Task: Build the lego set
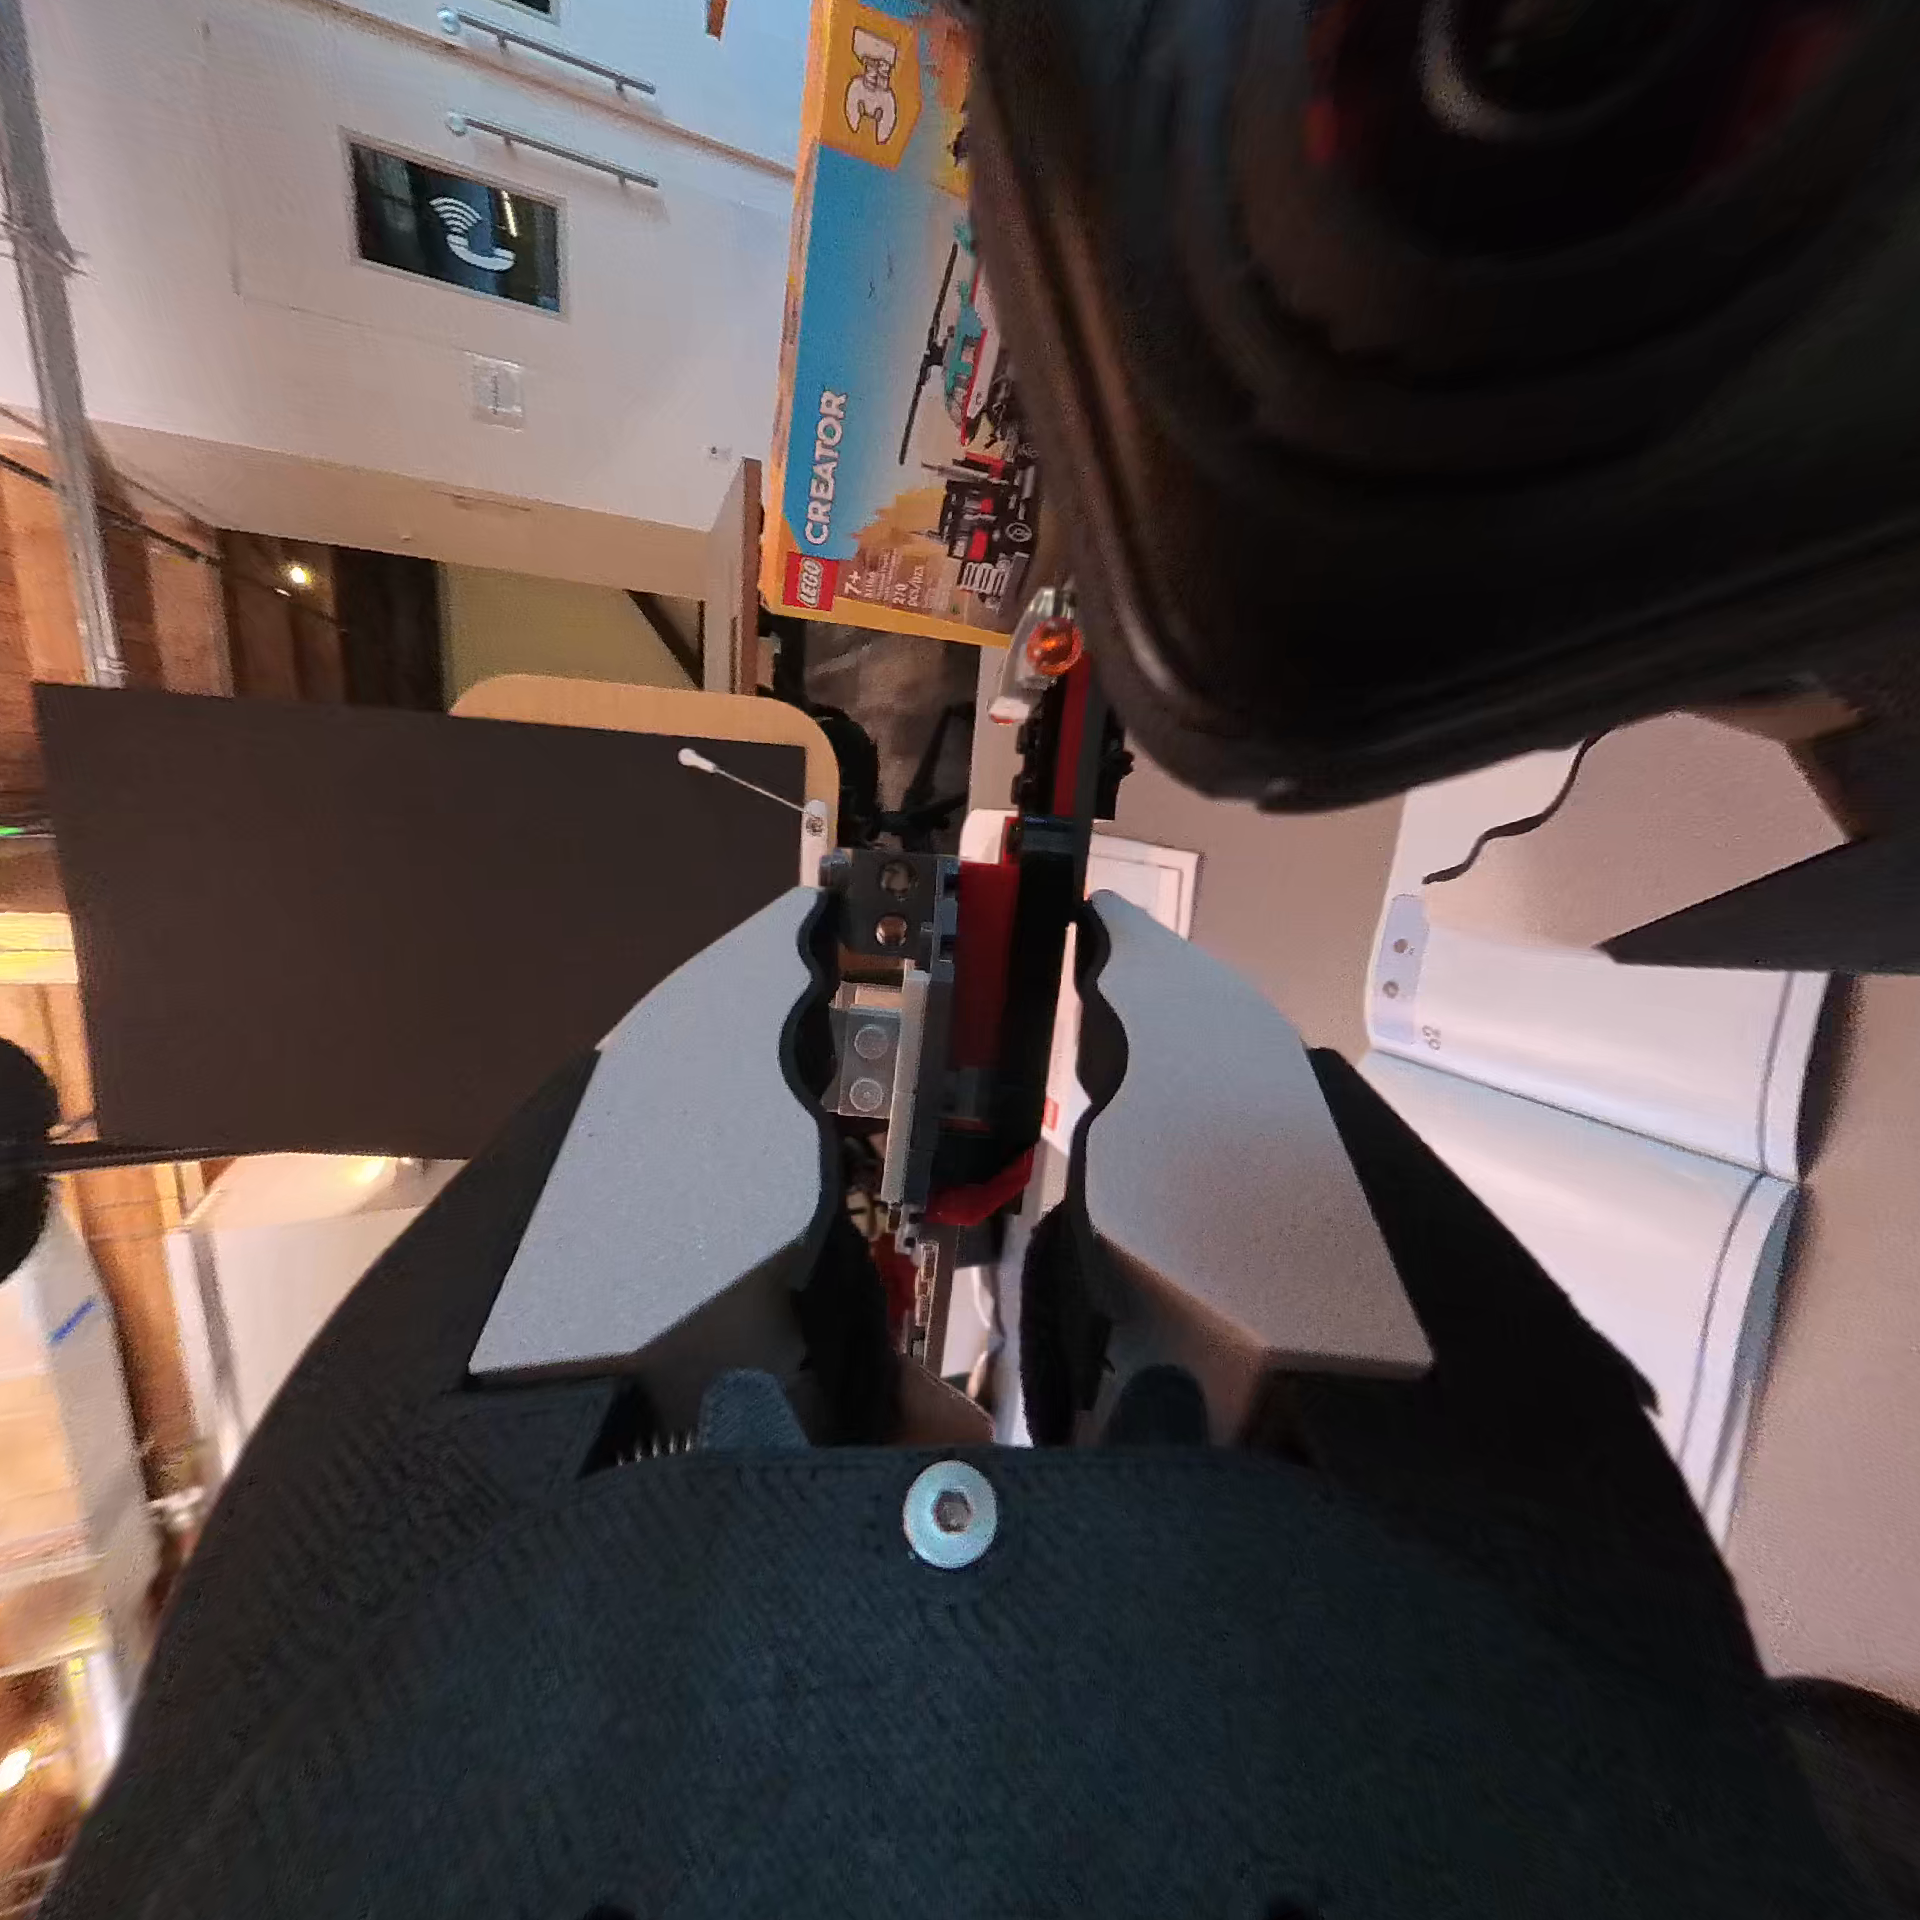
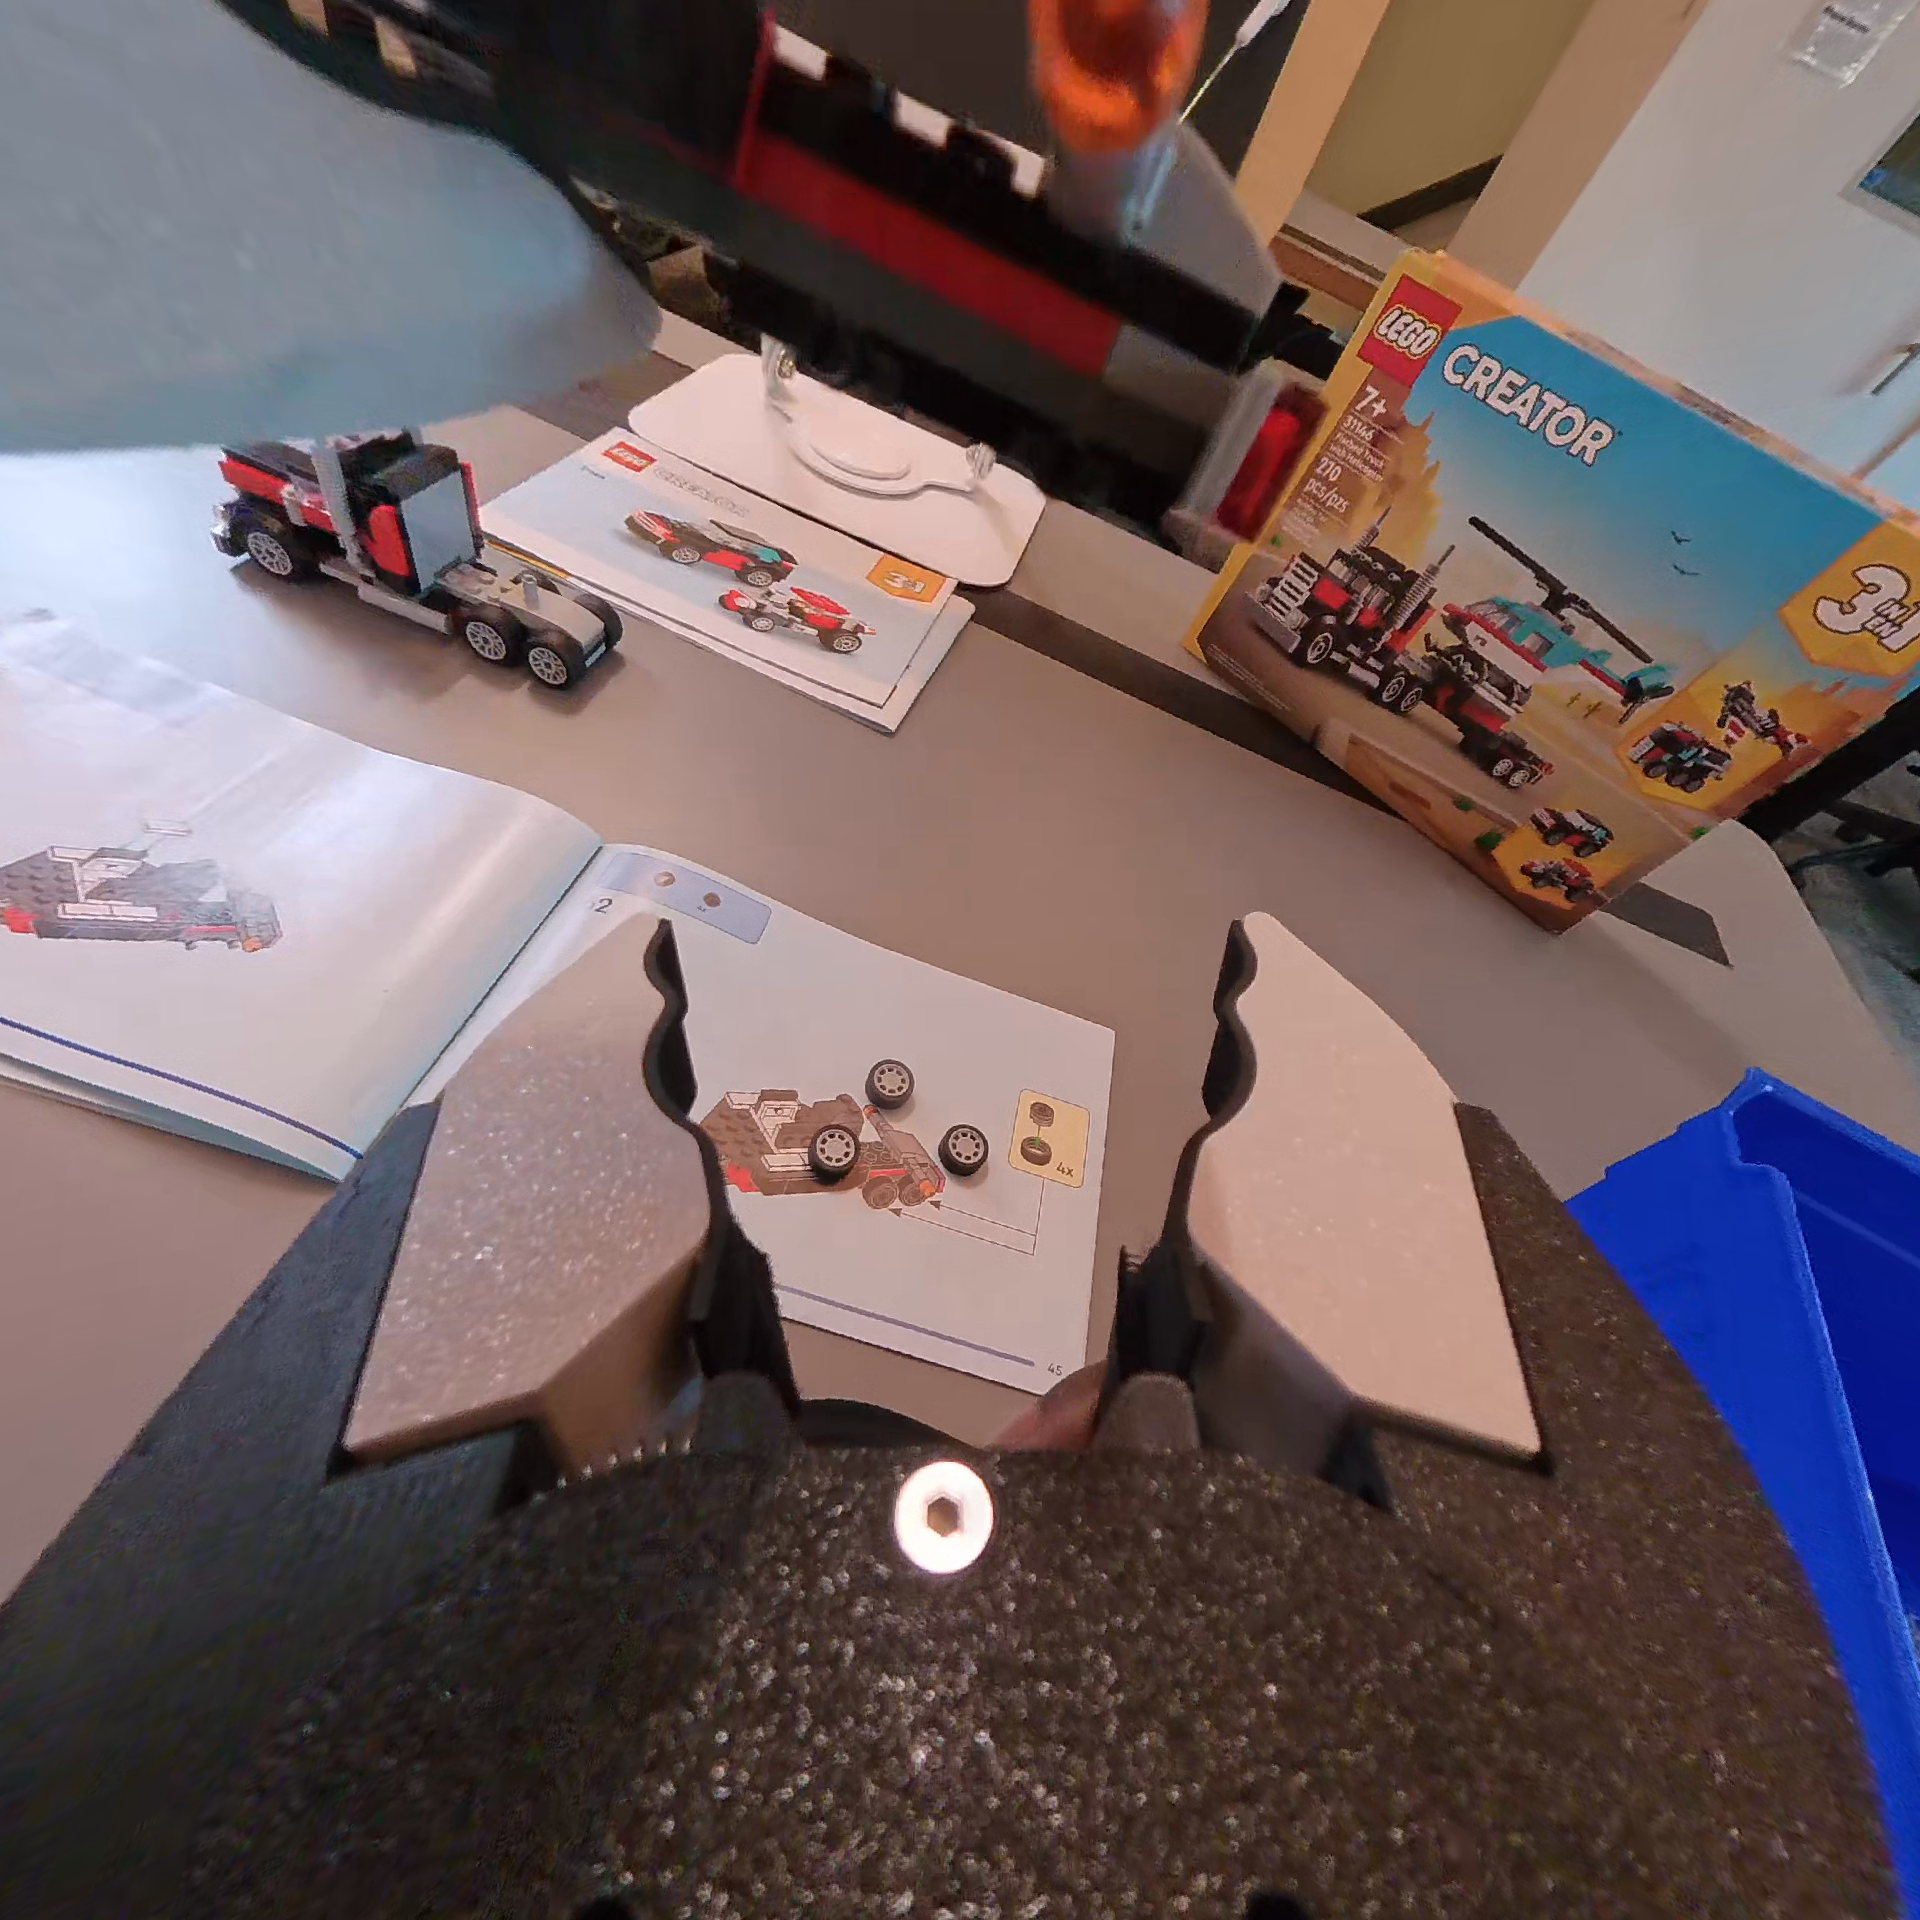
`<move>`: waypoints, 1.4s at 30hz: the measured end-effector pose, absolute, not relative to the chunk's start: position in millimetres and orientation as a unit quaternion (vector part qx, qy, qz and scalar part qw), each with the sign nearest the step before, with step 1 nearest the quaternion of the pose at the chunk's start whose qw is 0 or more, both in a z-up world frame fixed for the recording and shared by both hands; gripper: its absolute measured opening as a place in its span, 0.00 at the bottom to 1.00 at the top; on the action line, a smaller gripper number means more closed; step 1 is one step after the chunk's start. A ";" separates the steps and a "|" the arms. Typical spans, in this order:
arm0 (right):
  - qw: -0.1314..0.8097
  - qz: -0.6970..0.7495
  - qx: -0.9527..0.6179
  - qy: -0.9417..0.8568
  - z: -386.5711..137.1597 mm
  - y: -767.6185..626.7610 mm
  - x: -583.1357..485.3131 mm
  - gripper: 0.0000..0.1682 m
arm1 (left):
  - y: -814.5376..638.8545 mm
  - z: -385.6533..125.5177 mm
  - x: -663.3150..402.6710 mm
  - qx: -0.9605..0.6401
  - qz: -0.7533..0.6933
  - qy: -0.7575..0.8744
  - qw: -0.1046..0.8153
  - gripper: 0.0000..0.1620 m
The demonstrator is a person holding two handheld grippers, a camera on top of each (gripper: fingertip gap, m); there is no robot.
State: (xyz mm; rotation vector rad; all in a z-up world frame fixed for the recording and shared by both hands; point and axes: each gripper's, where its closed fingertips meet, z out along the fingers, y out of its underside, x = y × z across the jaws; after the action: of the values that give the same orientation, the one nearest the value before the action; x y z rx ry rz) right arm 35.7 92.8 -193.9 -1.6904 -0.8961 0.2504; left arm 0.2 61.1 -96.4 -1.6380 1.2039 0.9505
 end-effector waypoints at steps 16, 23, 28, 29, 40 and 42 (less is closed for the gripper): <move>0.571 0.132 -0.718 -0.375 -187.8 92.4 31.9 0.57 | 61.0 -81.7 16.2 -0.553 0.510 0.503 0.425 0.27; 0.567 0.140 -0.720 -0.376 -188.5 94.9 29.7 0.57 | 62.7 -75.9 22.9 -0.498 0.556 0.514 0.423 0.27; 0.566 0.145 -0.720 -0.375 -184.4 98.3 27.7 0.57 | 66.3 -73.1 27.5 -0.462 0.582 0.527 0.413 0.27; 0.566 0.146 -0.720 -0.374 -183.5 99.0 27.3 0.57 | 67.1 -72.4 27.7 -0.458 0.585 0.528 0.411 0.27; 0.565 0.153 -0.725 -0.362 -185.5 105.6 26.5 0.58 | 72.2 -81.4 30.7 -0.459 0.584 0.533 0.405 0.27; 0.561 0.153 -0.729 -0.362 -189.0 106.2 26.5 0.58 | 72.9 -83.7 30.5 -0.461 0.584 0.533 0.403 0.27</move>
State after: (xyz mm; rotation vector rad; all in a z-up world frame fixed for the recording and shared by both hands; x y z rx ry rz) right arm 26.5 106.2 -189.0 -1.7178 -0.8536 0.3595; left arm 30.5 72.9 -83.7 -1.1635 1.3472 1.4764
